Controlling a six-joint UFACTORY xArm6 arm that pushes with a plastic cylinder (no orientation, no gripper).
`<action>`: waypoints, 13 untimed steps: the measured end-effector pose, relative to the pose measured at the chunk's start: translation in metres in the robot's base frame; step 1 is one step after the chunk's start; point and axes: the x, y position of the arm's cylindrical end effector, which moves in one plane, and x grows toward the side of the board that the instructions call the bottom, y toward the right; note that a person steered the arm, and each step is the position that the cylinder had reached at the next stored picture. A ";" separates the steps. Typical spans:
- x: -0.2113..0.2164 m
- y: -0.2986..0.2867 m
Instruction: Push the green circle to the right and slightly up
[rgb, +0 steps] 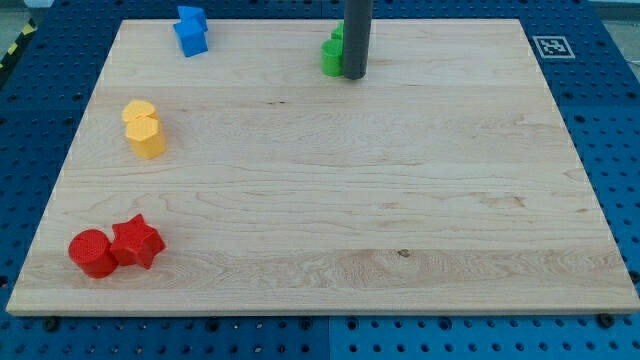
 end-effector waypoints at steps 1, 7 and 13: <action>0.004 -0.001; -0.016 -0.071; -0.002 -0.024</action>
